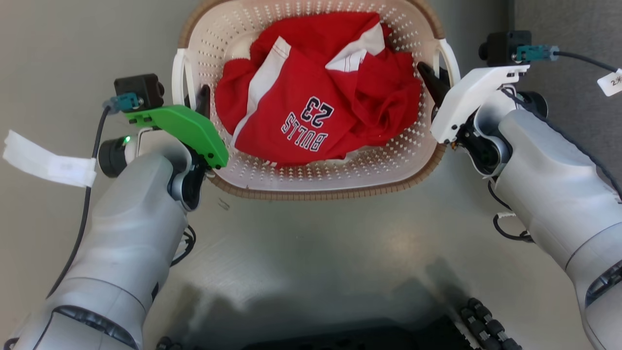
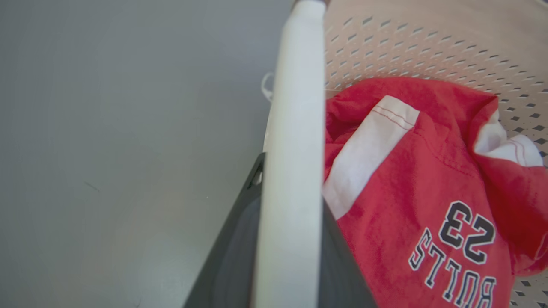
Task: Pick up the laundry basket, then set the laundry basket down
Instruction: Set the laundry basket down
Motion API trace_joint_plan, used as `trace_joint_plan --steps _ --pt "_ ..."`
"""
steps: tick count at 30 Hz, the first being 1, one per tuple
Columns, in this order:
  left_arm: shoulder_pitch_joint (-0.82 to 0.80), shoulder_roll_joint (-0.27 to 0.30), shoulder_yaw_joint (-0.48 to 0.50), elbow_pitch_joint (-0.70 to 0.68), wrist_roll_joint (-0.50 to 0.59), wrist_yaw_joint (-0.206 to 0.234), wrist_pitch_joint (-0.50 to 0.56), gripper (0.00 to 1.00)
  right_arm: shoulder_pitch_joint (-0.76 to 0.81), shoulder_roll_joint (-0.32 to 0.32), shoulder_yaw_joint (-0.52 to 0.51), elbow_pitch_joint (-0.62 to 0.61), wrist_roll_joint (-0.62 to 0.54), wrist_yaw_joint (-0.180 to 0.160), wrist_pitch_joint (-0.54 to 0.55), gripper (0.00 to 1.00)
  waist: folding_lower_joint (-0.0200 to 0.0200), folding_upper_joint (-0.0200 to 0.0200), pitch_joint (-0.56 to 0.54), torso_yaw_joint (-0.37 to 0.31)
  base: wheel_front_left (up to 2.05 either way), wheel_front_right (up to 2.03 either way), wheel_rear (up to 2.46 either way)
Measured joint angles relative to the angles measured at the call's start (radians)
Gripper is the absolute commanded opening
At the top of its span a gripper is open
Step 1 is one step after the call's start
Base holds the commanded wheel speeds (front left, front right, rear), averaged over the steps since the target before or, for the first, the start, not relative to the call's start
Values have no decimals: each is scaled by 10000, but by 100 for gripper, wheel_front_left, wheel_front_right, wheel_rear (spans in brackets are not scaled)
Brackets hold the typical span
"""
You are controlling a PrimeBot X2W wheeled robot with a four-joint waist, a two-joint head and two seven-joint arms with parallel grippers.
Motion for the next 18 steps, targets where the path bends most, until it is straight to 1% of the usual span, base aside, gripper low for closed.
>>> trace_joint_plan --steps 8,18 --pt "-455 4 -138 171 69 0 -228 0 -291 -59 77 -10 2 0 -364 0 0 0 846 26 0 0 0" --pt "-938 2 -167 251 155 -2 -422 0 -678 -121 121 -2 8 4 -849 0 0 0 1547 47 0 0 0"
